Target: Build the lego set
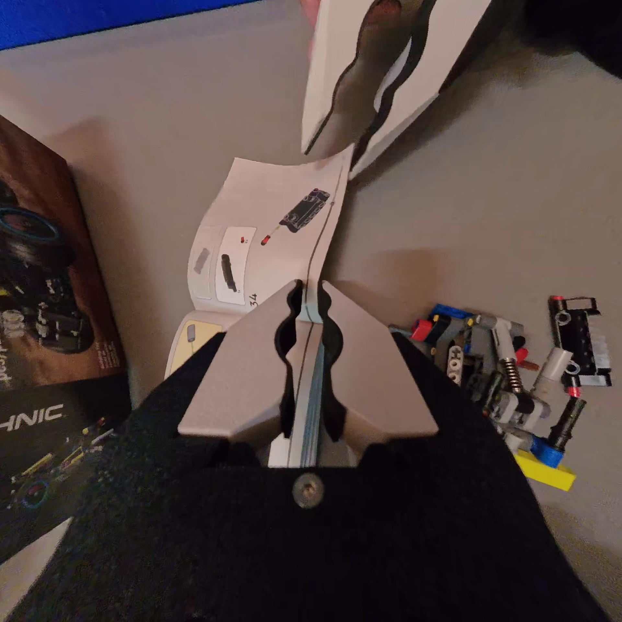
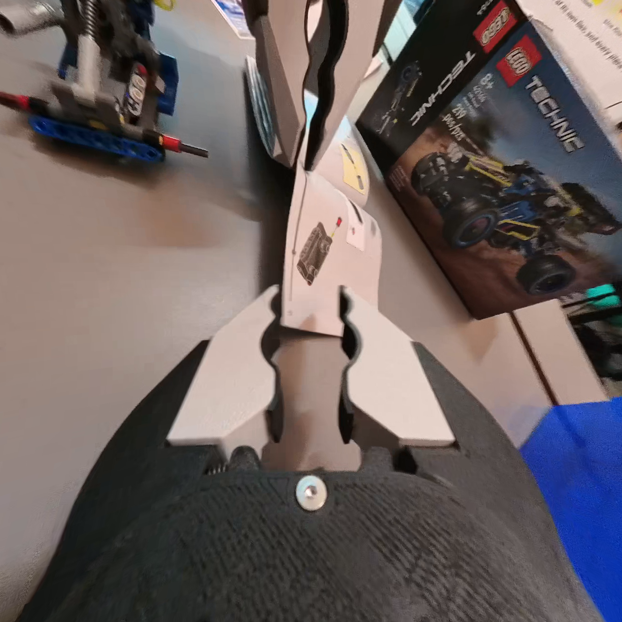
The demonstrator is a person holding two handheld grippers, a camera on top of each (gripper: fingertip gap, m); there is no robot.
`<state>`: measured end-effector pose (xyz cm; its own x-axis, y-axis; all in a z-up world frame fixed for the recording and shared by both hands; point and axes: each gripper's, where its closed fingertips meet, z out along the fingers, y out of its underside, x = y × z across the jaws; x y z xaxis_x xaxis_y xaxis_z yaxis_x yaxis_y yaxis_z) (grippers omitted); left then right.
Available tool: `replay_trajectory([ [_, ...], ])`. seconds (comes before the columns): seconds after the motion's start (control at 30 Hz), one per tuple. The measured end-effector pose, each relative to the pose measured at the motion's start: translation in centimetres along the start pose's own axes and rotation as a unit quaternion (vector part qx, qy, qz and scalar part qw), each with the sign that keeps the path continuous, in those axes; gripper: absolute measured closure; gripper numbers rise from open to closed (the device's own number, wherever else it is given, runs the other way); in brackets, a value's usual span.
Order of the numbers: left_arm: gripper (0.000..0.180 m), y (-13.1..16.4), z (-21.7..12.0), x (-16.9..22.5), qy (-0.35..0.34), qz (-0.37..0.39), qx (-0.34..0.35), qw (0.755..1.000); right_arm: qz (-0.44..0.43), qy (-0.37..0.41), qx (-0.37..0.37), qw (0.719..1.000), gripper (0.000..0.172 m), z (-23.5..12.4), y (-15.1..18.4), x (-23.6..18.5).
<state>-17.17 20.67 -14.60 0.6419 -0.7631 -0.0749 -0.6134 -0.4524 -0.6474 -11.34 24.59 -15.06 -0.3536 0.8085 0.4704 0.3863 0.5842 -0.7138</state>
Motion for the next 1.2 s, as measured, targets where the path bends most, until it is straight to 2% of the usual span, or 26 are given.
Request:
replay_trajectory([
  [0.1, 0.175, 0.0, -0.2, 0.3, 0.017, -0.014, 0.011, 1.000, -0.001, 0.007, 0.024, 1.000, 0.171, -0.2, -0.6, 0.3],
  [0.27, 0.174, 0.7, 0.1, 1.5, 0.047, 0.006, -0.007, 0.999, -0.034, -0.004, 0.000, 0.999, 0.172, 0.5, 0.1, -0.4],
  [0.3, 0.165, 0.5, 0.1, 1.4, 0.043, 0.010, -0.012, 0.999, -0.047, -0.003, -0.006, 0.999, 0.172, 0.6, 0.2, -0.5],
  [0.4, 0.151, -2.3, -0.1, 1.6, 0.031, 0.030, 0.019, 0.999, -0.087, 0.016, -0.009, 0.996, 0.172, 0.9, -0.2, -0.3],
  [0.47, 0.151, -3.3, 0.5, 1.9, 0.025, 0.050, 0.006, 0.998, -0.089, 0.029, 0.009, 0.996, 0.172, 0.9, -1.1, -0.2],
  [0.5, 0.156, -3.5, 0.9, 2.1, 0.026, 0.063, -0.008, 0.998, -0.088, 0.042, 0.022, 0.995, 0.172, 0.7, -1.7, 0.2],
  [0.57, 0.180, -4.0, 1.3, 1.7, 0.004, 0.090, -0.016, 0.996, -0.085, 0.076, 0.043, 0.993, 0.172, 0.3, -2.5, 1.1],
  [0.6, 0.180, -4.2, 1.3, 1.6, -0.001, 0.097, -0.015, 0.995, -0.080, 0.091, 0.050, 0.991, 0.171, 0.0, -2.7, 1.6],
  [0.67, 0.180, -4.4, 1.1, 1.5, -0.004, 0.093, -0.015, 0.996, -0.059, 0.115, 0.056, 0.990, 0.167, -0.4, -2.6, 2.3],
  [0.8, 0.180, -5.0, 0.3, 0.0, -0.064, 0.077, 0.012, 0.995, 0.036, 0.162, 0.045, 0.985, 0.163, -1.0, -1.6, 4.4],
  [0.9, 0.180, -5.6, -0.7, -1.1, -0.122, 0.061, 0.038, 0.990, 0.160, 0.124, 0.006, 0.979, 0.160, -0.2, 0.2, 4.1],
  [0.93, 0.180, -5.9, -0.9, -1.1, -0.133, 0.063, 0.046, 0.988, 0.186, 0.127, -0.007, 0.974, 0.169, 0.0, 0.7, 4.2],
  [1.0, 0.180, -6.2, -0.6, -0.1, -0.115, 0.077, 0.056, 0.989, 0.204, 0.130, 0.000, 0.970, 0.172, 0.6, 0.1, 4.2],
  [1.07, 0.180, -5.2, 0.6, 2.0, -0.051, 0.095, 0.031, 0.994, 0.219, 0.130, 0.021, 0.967, 0.172, 1.4, -1.1, 4.2],
  [1.2, 0.180, -3.5, 1.4, 3.2, 0.004, 0.140, -0.001, 0.990, 0.178, 0.115, 0.009, 0.977, 0.172, 3.1, -1.4, 3.2],
])
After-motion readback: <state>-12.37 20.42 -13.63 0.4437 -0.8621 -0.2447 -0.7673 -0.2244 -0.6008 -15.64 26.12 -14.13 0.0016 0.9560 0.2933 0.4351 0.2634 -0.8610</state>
